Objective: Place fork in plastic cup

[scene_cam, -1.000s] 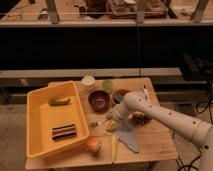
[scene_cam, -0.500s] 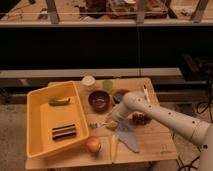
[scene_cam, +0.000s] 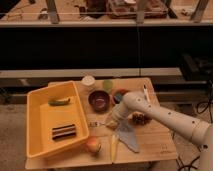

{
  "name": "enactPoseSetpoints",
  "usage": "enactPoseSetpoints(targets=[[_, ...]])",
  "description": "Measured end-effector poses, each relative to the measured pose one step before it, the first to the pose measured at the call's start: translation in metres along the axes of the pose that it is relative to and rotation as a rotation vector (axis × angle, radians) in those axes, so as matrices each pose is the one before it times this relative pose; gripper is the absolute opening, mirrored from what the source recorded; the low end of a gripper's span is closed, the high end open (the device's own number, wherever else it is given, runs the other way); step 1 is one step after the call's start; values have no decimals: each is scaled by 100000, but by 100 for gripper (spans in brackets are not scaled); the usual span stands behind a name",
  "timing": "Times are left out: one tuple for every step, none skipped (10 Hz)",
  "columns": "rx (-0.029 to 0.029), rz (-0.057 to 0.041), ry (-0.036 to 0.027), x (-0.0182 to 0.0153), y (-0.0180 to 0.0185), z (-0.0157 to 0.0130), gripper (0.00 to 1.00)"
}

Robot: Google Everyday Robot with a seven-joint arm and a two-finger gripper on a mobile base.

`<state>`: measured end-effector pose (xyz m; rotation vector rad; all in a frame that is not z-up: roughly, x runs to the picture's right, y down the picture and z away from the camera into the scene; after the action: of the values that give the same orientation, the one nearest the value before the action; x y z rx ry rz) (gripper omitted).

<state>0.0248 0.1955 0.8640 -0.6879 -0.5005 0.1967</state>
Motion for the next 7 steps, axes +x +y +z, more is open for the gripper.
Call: enactPoseSetpoints(targets=[[6,-99,1016,287,69,-386,14],[-412,605,720,391,194,-565,14],[691,413,-177,-17,-110,-526,14],[814,1,-583,-329,-207,-405,14],[1700,460,-582,-127,-329,-1084,14],[2080,-78,-852,-295,-398,-1463,14],[2108,-116,-950,-329,-403,-1531,14]])
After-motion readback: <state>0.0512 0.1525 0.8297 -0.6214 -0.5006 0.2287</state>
